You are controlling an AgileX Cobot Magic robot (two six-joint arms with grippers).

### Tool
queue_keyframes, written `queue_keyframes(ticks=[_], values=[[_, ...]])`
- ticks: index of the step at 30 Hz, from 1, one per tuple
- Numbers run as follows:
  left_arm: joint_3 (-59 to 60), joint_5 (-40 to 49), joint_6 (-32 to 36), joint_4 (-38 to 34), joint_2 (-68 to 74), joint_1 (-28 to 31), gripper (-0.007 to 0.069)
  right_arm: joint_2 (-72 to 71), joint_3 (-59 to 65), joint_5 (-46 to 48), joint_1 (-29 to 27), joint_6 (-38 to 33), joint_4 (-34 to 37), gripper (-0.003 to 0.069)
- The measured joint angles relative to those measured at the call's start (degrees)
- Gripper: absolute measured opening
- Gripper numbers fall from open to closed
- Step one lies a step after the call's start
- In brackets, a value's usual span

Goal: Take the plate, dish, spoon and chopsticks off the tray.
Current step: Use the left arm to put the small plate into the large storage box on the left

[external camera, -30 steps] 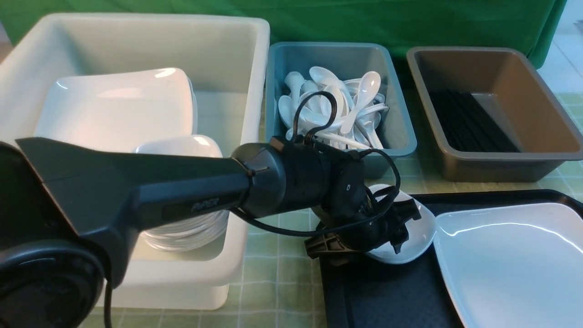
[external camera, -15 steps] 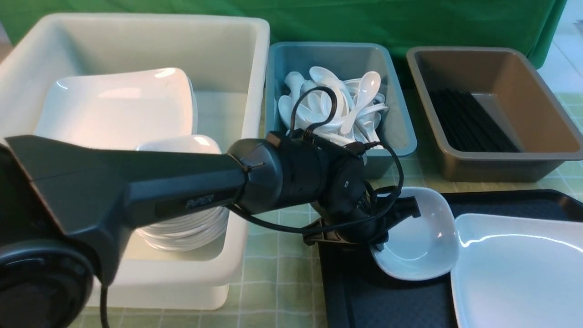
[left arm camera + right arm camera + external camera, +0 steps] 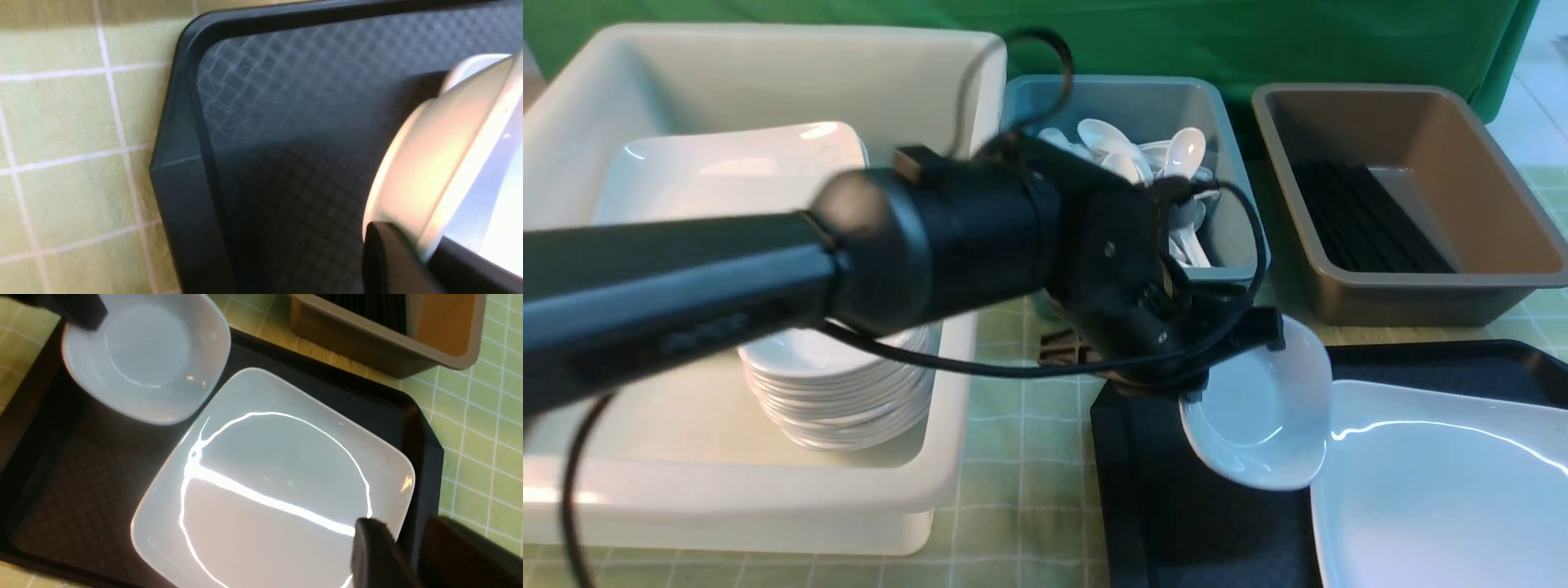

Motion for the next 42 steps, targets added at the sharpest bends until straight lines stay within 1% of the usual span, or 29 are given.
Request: queue_keyframes(ticks=[4,7,8,9,12,14,16,18,19,20,23,25,27,34,40,42], values=[[0.02,1.51,1.87,-0.51,-5.08,0.78,0.0009,0.00,0.00,0.00,0.00,0.00,0.00,0.0173],[0.02,4.08,4.51,-1.46,-9.94,3.72,0.0009,0.00,0.00,0.00,0.00,0.00,0.00,0.0176],[0.02,6.32,6.25,-1.70,-12.99,6.46,0.0009,0.00,0.00,0.00,0.00,0.00,0.00,0.0177],[0.02,6.67,6.48,-1.70,-13.44,6.93,0.0009,0.00,0.00,0.00,0.00,0.00,0.00,0.0177],[0.02,12.63,10.10,-1.72,-20.19,16.14,0.0009,0.00,0.00,0.00,0.00,0.00,0.00,0.0176],[0.02,17.97,14.88,-2.84,-23.21,23.31,0.0009,0.00,0.00,0.00,0.00,0.00,0.00,0.0176],[0.02,22.99,19.79,-5.07,-24.58,30.21,0.0009,0.00,0.00,0.00,0.00,0.00,0.00,0.0176],[0.02,27.77,24.79,-9.75,-24.67,37.94,0.0009,0.00,0.00,0.00,0.00,0.00,0.00,0.0176],[0.07,28.86,26.57,-11.16,-24.45,39.75,0.0009,0.00,0.00,-0.02,0.00,0.00,0.00,0.0176],[0.07,29.31,29.10,-14.06,-23.85,42.94,0.0009,0.00,0.00,-0.02,0.00,0.00,0.00,0.0176],[0.07,28.47,33.79,-19.39,-21.78,48.11,0.0009,0.00,0.00,-0.07,0.00,0.02,0.00,0.0176],[0.07,28.18,35.88,-21.75,-20.09,50.04,0.0009,0.00,0.00,-0.26,0.00,0.02,0.00,0.0176],[0.07,28.41,37.09,-22.28,-17.65,50.96,0.0009,0.00,0.00,-0.25,0.00,0.09,0.00,0.0176],[0.07,30.06,37.09,-22.98,-10.67,51.02,0.0009,0.00,0.00,-0.32,0.00,0.50,0.00,0.0176],[0.07,30.07,36.30,-20.77,-8.64,51.02,0.0022,0.00,0.00,-0.39,0.00,0.73,0.00,0.0178],[0.07,29.14,34.67,-19.08,-8.64,51.02,0.0055,0.00,0.00,-0.39,0.00,0.79,0.00,0.0183]])
